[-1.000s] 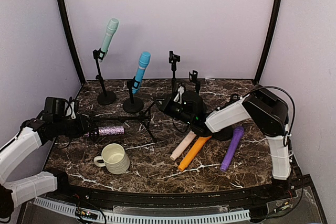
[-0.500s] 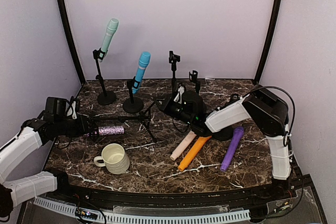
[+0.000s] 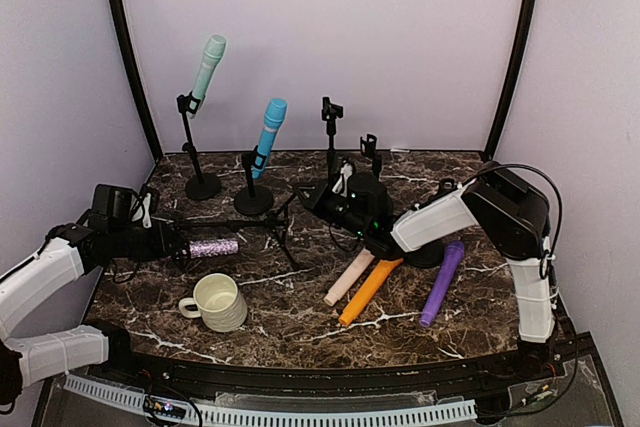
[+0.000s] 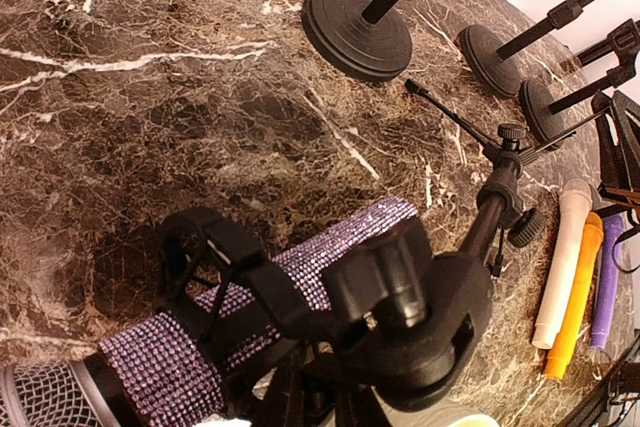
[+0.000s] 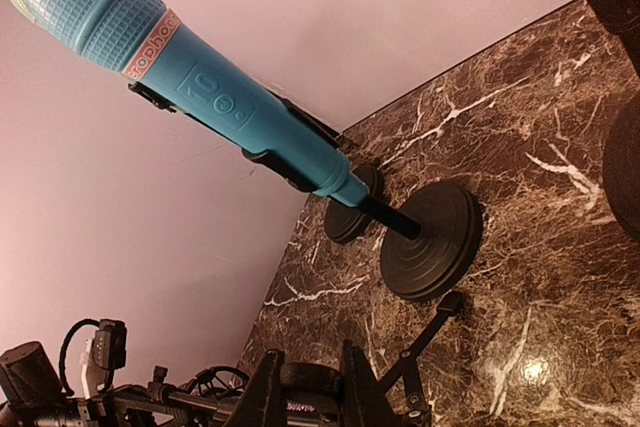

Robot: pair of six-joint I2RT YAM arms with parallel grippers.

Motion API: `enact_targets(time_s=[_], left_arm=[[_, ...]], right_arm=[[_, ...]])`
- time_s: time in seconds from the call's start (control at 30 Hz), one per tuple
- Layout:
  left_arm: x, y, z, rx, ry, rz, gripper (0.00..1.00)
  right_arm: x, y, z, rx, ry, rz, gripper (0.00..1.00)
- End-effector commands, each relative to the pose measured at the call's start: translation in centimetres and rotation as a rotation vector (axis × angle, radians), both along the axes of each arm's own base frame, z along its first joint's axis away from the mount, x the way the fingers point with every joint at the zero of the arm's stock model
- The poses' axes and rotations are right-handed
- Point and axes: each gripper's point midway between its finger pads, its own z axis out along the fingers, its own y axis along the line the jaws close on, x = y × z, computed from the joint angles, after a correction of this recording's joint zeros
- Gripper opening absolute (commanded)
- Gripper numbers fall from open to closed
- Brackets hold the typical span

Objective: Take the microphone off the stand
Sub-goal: Adjust the microphone stand with the microphone at the center of the board.

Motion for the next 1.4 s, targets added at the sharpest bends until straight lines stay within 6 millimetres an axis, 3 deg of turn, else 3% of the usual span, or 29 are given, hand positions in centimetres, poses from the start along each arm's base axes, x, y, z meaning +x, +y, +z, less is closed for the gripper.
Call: enact_targets(time_s=[0.0, 0.27, 0.4, 0.57, 0.73, 0.93, 1.1, 1.2, 1.37], left_arm=[[0.9, 0.0, 1.7, -0.016, -0.058, 0.017, 0.07], [1.7, -0.6, 6.3, -0.038, -0.147, -0.008, 0.0], [2.2, -1.0, 9.0, -0.001, -0.161, -0.074, 0.0], [2.7, -1.3, 11.1, 0.076, -0.136, -0.154, 0.0], [3.4, -1.6, 12.6, 0.139, -0.118, -0.228, 0.0], [4.4, -2.3, 14.4, 0.181, -0.12, -0.295, 0.0], [5.5, -3.1, 16.2, 0.216, -0.134, -0.372, 0.0], [5.7, -4.3, 16.1, 0.243, -0.125, -0.442, 0.0], [5.8, -7.1, 15.0, 0.323, -0.084, -0.551, 0.0]], right_arm=[[0.4, -0.5, 1.8, 0.075, 0.006, -0.012, 0.0], [0.0, -0.9, 2.1, 0.058, -0.006, -0.005, 0.02], [-0.4, -1.0, 2.8, 0.029, -0.028, 0.007, 0.22], [-1.1, -1.5, 3.9, -0.052, -0.087, 0.031, 0.55], [-1.3, -4.2, 5.6, -0.126, -0.142, -0.026, 0.71], [-2.7, -5.4, 8.1, -0.245, -0.287, 0.005, 0.75], [-6.5, -2.4, 10.5, -0.294, -0.484, 0.285, 0.75], [-8.3, -1.0, 10.9, -0.294, -0.541, 0.429, 0.74], [-9.1, 1.1, 10.3, -0.327, -0.574, 0.532, 0.73]])
